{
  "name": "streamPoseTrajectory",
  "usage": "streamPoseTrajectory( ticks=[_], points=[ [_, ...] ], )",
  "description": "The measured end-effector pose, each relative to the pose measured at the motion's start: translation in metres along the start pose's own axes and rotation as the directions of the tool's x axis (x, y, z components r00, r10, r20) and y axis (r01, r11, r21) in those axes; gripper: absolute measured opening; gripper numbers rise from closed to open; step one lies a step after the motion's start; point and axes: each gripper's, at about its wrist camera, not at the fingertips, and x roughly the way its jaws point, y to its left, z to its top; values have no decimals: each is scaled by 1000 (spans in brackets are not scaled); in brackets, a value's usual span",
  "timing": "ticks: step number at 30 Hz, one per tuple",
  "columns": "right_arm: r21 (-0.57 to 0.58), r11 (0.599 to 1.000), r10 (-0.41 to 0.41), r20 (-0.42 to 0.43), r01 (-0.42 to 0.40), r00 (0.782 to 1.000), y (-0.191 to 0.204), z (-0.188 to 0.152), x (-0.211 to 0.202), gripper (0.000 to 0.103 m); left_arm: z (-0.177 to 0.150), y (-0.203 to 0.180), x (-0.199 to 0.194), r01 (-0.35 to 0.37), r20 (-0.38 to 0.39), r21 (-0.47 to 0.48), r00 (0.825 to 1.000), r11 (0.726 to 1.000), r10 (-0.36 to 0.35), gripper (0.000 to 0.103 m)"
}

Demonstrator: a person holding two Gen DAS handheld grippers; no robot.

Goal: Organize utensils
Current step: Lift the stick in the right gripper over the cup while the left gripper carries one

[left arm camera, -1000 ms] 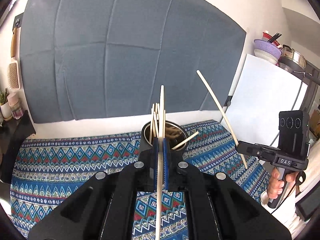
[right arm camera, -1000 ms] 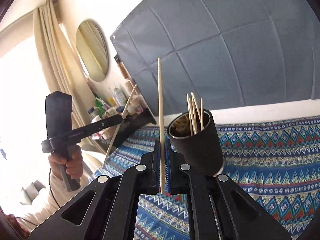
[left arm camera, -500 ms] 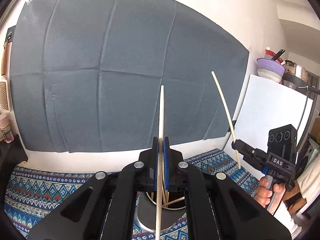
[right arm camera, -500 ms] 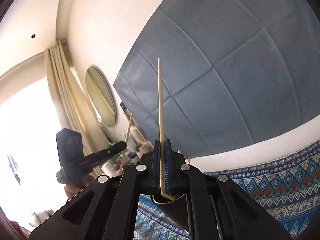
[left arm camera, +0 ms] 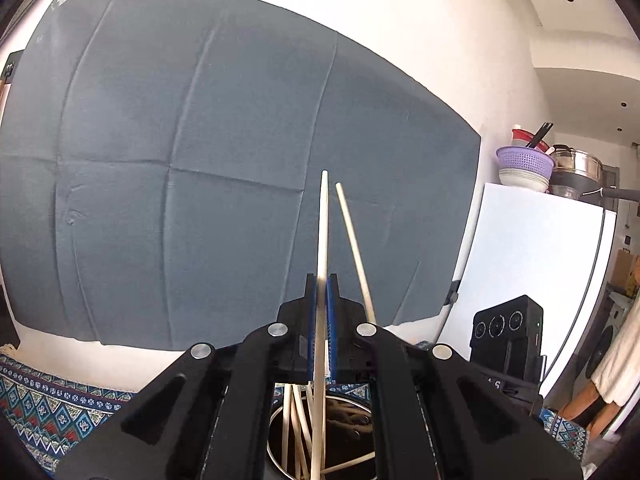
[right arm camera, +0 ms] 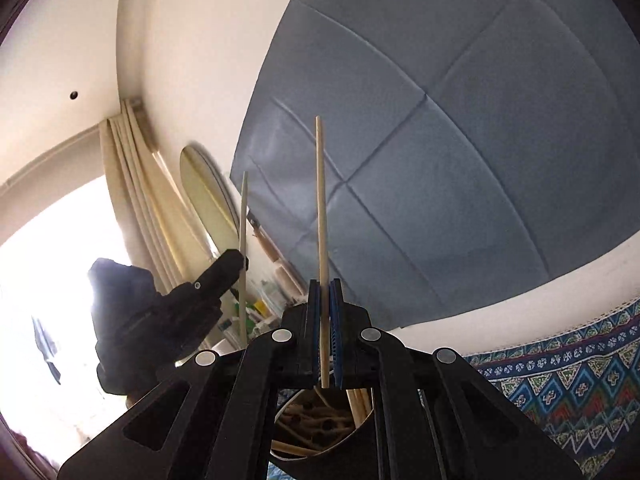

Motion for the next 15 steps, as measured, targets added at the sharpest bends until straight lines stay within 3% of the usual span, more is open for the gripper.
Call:
streamPoseTrajectory(
  ticks=[6, 15],
  points=[
    [-6, 1000, -2, -14, 2, 1000, -4, -16, 8, 5, -18, 5, 6, 23, 72, -20, 997, 1000, -21, 5],
    [-76, 997, -26, -55, 21, 998, 6, -26, 12, 5, -49, 8, 14, 7, 67, 19, 998, 1000, -8, 5]
  ],
)
